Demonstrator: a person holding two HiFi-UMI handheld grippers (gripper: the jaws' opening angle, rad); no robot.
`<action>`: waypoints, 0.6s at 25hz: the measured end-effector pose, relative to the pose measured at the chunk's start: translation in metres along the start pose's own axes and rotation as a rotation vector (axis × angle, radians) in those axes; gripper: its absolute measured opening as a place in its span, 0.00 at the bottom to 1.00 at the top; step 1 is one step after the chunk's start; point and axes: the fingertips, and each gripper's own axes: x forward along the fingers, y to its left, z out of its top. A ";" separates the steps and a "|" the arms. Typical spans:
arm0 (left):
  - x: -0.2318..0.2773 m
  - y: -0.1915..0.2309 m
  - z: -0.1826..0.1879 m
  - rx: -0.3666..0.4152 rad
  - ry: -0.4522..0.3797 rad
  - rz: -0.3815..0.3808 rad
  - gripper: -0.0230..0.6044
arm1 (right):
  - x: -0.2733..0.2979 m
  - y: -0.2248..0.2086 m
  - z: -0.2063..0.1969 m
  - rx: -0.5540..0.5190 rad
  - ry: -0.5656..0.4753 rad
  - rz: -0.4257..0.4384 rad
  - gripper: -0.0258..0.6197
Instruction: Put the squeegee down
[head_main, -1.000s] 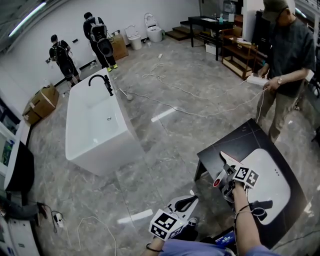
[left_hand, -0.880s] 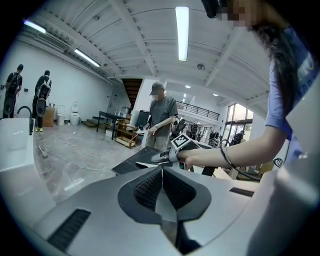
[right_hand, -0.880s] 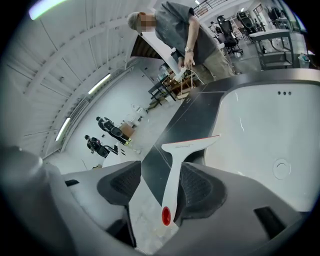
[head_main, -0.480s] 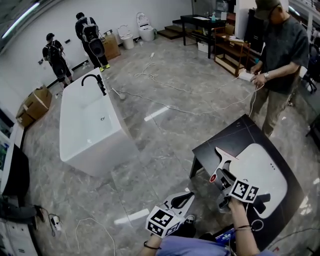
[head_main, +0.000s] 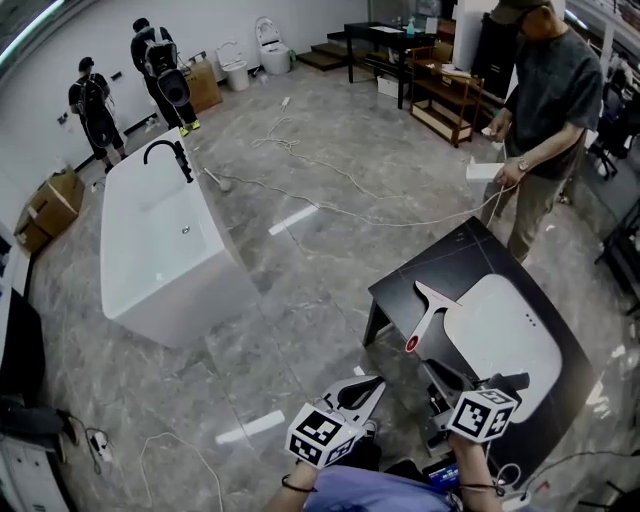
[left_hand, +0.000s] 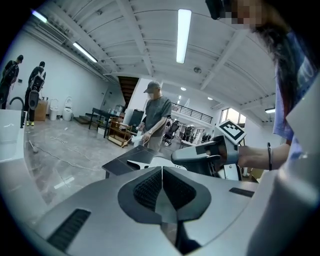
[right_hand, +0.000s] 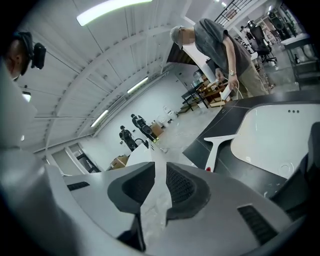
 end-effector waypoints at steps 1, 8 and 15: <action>0.001 -0.002 -0.001 -0.005 0.000 -0.002 0.06 | -0.005 0.002 -0.002 -0.005 0.004 0.000 0.17; 0.005 -0.026 -0.002 0.002 -0.003 -0.007 0.06 | -0.040 0.013 -0.014 -0.050 0.023 0.011 0.14; 0.000 -0.064 -0.005 0.008 -0.004 0.035 0.06 | -0.081 0.016 -0.031 -0.055 0.030 0.054 0.13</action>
